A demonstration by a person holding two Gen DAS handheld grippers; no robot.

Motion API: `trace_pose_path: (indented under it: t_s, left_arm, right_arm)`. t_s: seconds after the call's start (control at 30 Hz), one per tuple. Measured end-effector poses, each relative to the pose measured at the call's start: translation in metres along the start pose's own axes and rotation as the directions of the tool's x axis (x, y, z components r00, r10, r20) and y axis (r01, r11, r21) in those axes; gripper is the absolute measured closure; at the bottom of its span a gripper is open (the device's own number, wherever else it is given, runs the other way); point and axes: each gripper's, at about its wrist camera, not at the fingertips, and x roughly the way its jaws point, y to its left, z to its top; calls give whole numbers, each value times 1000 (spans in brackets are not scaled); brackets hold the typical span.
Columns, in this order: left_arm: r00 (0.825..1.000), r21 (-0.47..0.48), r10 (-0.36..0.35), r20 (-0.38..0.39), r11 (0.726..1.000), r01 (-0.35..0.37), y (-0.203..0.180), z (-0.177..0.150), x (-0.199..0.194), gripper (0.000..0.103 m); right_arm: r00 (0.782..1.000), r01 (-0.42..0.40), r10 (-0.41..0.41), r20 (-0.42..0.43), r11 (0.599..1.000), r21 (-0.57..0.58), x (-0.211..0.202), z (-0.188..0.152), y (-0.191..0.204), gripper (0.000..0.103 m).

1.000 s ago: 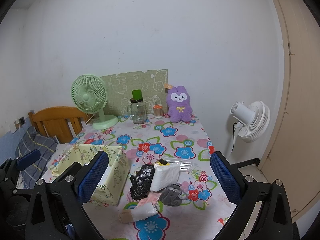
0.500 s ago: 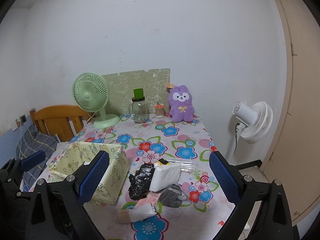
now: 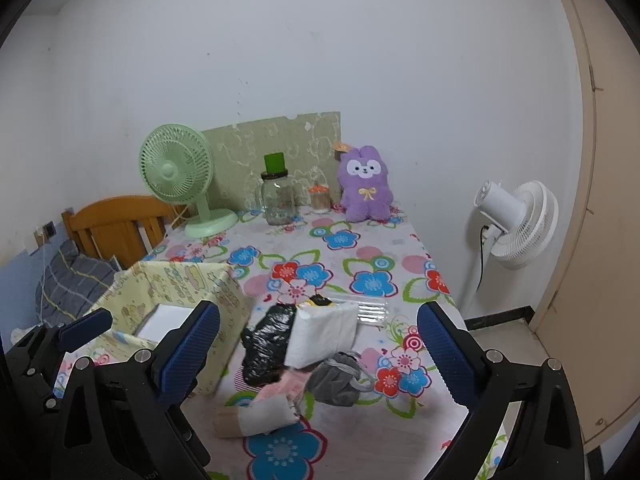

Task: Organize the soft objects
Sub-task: 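Grasp the beige roll with the left gripper while the right gripper grasps the grey drawstring pouch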

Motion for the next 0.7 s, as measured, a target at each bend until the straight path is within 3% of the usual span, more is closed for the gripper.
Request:
trace_pose_path:
  t_s: [0.7]
  left_arm:
    - [995,26,-8,-101,1000,10,-12,-48,60,5]
  right_arm:
    - [993,-14,16,-119,1000,21,63,-60,-21,9]
